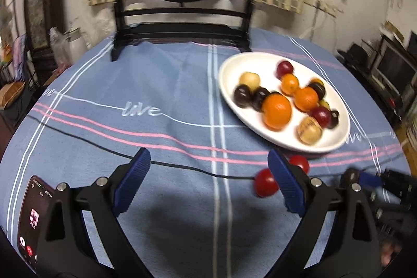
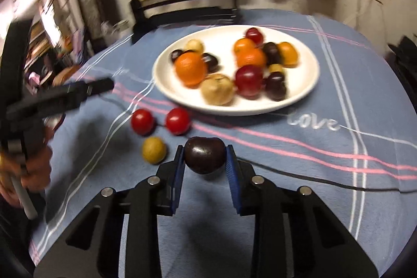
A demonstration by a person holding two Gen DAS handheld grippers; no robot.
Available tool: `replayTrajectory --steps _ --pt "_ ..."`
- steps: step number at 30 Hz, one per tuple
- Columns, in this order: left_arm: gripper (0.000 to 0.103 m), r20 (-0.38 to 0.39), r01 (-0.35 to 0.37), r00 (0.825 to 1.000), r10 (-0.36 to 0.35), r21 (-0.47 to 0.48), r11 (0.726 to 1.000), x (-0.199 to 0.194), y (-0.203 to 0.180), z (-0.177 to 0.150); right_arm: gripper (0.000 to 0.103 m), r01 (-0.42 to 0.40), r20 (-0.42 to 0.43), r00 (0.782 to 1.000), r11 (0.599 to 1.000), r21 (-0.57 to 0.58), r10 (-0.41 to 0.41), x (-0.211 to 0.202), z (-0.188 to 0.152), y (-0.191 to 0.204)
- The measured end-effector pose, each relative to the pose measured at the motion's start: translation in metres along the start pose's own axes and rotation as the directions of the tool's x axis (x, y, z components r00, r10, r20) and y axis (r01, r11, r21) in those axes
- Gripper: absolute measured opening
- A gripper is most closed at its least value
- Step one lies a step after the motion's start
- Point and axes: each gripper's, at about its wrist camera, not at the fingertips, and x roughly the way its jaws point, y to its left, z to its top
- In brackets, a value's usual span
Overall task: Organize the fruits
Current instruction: 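Grasp a dark plum with the right tool while the left tool grasps a red cherry tomato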
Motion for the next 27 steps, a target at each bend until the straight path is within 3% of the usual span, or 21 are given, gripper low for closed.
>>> replayTrajectory --steps 11,20,27 --pt "0.092 -0.028 0.002 1.0 0.001 0.094 0.996 0.007 -0.021 -0.009 0.031 0.02 0.001 1.0 0.998 0.062 -0.02 -0.001 0.003 -0.012" --pt "0.066 -0.083 0.068 0.995 -0.059 0.108 0.992 0.016 -0.026 -0.014 0.031 0.024 -0.01 1.0 0.998 0.062 -0.023 0.001 0.002 -0.013" --pt "0.062 -0.103 0.117 0.989 -0.103 0.142 0.983 0.025 -0.038 -0.019 0.031 0.024 -0.008 1.0 0.998 0.054 -0.024 0.0 0.002 -0.011"
